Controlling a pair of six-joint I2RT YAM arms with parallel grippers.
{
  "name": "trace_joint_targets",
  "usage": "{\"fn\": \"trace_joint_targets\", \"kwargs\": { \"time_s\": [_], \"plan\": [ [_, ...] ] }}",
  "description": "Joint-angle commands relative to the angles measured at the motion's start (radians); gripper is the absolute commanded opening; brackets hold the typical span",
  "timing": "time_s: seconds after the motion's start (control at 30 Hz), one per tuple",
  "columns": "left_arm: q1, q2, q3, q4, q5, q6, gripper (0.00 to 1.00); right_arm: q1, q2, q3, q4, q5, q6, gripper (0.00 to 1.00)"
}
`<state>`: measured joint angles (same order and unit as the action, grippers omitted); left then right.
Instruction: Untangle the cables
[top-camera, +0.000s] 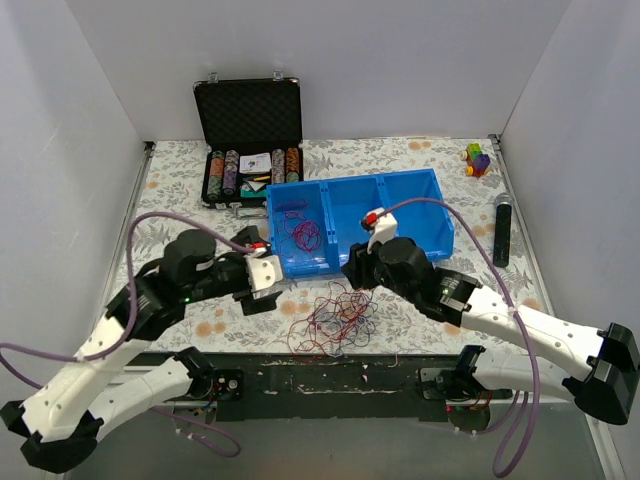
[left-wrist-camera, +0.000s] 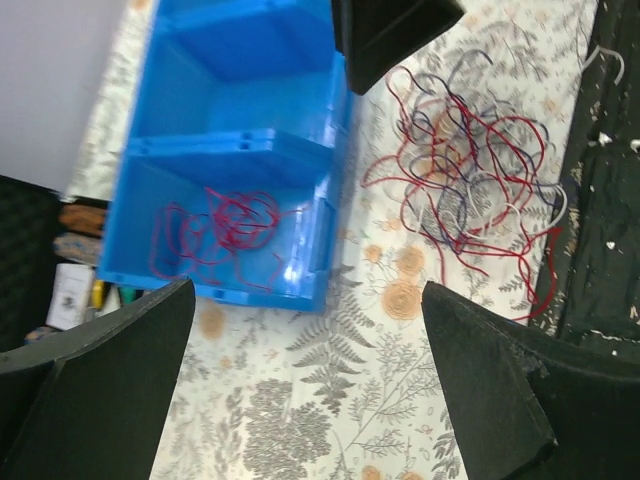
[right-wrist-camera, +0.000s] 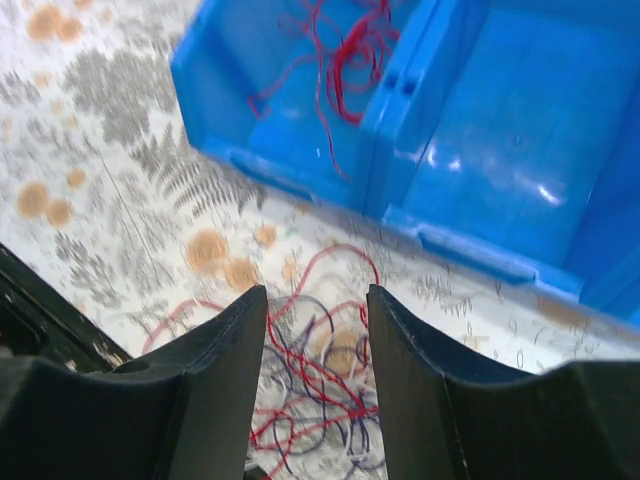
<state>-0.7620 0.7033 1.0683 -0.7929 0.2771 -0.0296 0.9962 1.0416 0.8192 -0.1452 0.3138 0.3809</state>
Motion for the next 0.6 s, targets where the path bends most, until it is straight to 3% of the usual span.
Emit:
{"fn": "trace_joint_targets", "kwargs": {
  "time_s": [0.0,0.2,0.57],
  "plan": [
    [0.004,0.087,-0.042,0.07,0.057,-0.004,0.98,0.044,-0.048,-0.098,-0.019,-0.002,0.033,0.51],
    [0.003,0.13,-0.028,0.089,0.031,-0.061,0.98,0.062,-0.043,-0.158,-0.031,0.01,0.0,0.5],
    [0.012,0.091,-0.008,0.04,-0.052,-0.245,0.98,0.064,0.06,-0.169,0.032,-0.131,-0.102,0.52]
  ]
}}
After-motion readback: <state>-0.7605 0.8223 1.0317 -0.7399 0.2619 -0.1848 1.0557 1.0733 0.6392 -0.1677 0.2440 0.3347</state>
